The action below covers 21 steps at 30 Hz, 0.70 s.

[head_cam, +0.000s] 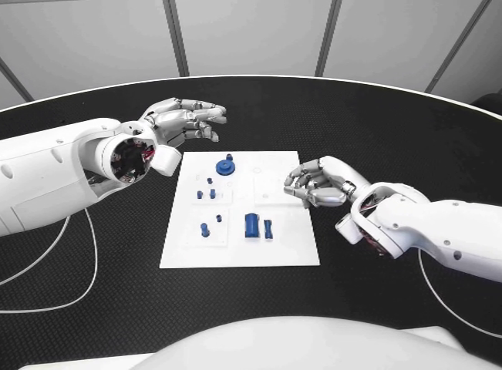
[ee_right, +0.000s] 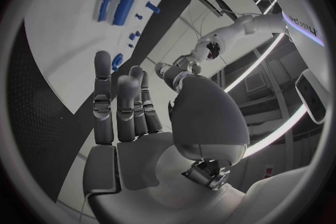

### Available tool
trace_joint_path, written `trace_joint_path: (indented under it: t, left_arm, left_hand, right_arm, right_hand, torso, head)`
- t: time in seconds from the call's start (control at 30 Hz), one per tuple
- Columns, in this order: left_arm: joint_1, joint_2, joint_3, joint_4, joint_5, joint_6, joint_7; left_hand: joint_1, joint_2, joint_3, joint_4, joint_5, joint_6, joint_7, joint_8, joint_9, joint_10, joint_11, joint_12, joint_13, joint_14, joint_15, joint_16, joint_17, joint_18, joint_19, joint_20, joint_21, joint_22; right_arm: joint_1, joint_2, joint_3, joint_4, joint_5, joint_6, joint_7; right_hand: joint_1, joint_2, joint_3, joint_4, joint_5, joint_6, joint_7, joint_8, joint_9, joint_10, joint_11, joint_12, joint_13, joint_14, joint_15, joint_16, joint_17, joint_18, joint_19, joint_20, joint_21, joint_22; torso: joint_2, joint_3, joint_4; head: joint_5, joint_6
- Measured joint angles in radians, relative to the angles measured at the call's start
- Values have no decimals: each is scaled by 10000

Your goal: Assemble the parts on the task board

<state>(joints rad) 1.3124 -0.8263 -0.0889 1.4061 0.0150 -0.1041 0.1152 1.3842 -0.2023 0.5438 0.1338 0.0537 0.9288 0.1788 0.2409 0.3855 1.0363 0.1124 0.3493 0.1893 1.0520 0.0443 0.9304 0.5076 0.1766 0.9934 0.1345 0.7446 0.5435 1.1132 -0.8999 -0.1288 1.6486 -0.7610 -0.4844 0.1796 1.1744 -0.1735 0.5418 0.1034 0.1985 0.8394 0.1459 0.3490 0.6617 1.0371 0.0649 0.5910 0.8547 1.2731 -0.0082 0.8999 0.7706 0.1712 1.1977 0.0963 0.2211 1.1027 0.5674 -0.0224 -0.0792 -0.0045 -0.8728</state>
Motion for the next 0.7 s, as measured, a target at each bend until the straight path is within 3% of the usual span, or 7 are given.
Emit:
trace_joint_path:
  t: [0.1,0.17,0.23,0.33,0.43,0.53,0.7]
  left_arm:
    - [-36,117,-2,-241,368,-332,250]
    - [-60,179,-2,-377,581,-521,413]
    - [-89,260,-3,-548,856,-758,633]
    - [-135,419,-4,-844,1282,-1074,983]
    - [-183,600,-4,-1144,1599,-1296,1264]
    - [-224,773,-4,-1374,1757,-1491,1456]
    - [-281,1033,-4,-1666,1935,-1803,1615]
  left_hand:
    - [0,0,43,43,0,-87,13,-1,0,-91,91,-43,-77,-781,157,-914,-400,1,-567,153,-606,-317]
    - [-19,-19,110,110,0,-162,14,-2,0,-133,133,-189,-175,-1210,276,-1543,-670,0,-926,275,-1036,-555]
    - [-56,-56,212,212,0,-329,26,-3,0,-140,219,-521,-417,-1723,495,-2751,-1161,1,-1505,573,-1961,-1095]
    - [-77,-77,307,307,0,-532,-39,-4,-31,-38,317,-999,-755,-1918,699,-4004,-1594,5,-1922,970,-3153,-1887]
    - [-141,-141,204,433,0,-806,-170,-160,-177,-113,577,-1541,-1056,-2510,1028,-5088,-1971,-141,-2489,1428,-4343,-2659]
    - [-140,-141,-50,515,0,-981,-238,-290,-329,-332,712,-2025,-1233,-2844,1190,-5785,-2251,-142,-2716,1548,-5110,-3201]
    - [-187,-95,-320,567,0,-1053,-238,-385,-490,-490,738,-2459,-1247,-2965,1205,-6338,-2499,-141,-2645,1576,-5669,-3663]
  right_arm:
    - [237,-81,28,-380,1227,190,919]
    - [326,-73,66,-625,1817,297,1305]
    - [417,-37,125,-938,2503,435,1707]
    - [579,51,218,-1464,3540,629,2233]
    - [745,165,306,-1970,4322,772,2605]
    - [901,287,355,-2435,4805,849,2838]
    - [1039,500,389,-3013,5093,921,3013]
  right_hand:
    - [258,-47,156,-6,0,-166,166,-356,-312,-284,231,-1429,-1573,-567,241,-1935,-899,1,-356,275,-1071,-1216]
    - [313,-59,246,4,0,-182,182,-547,-518,-333,285,-2153,-2486,-844,385,-2766,-1181,0,-592,418,-1454,-1811]
    - [313,-60,271,30,0,-181,182,-696,-678,-260,360,-2626,-3130,-1109,487,-3396,-1400,-1,-877,525,-1557,-2272]
    - [365,-113,340,43,-32,-255,344,-1023,-951,-332,607,-3327,-4085,-2097,855,-4657,-1945,-1,-2010,835,-1557,-3218]
    - [382,-96,334,50,-59,-286,404,-1345,-1268,-337,785,-3926,-5057,-2636,1129,-5664,-2469,0,-2796,1213,-1557,-4303]
    - [447,-31,35,86,-59,-322,439,-1745,-1696,-314,995,-4550,-6206,-3180,1427,-6730,-3171,-2,-3392,1545,-1556,-5797]
    - [523,45,-300,71,-58,-259,378,-2048,-2125,-212,1096,-4992,-7204,-3132,1490,-7405,-3874,-1,-3751,1751,-1556,-7341]
  torso:
    - [-143,-32,-66]
    - [-199,-45,-97]
    - [-302,-62,-159]
    - [-426,-69,-234]
    - [-542,-78,-285]
    - [-683,-108,-310]
    - [-874,-152,-268]
  head:
    - [54,0]
    - [75,53]
    - [121,241]
    - [196,531]
    - [282,875]
    - [350,1141]
    - [434,1429]
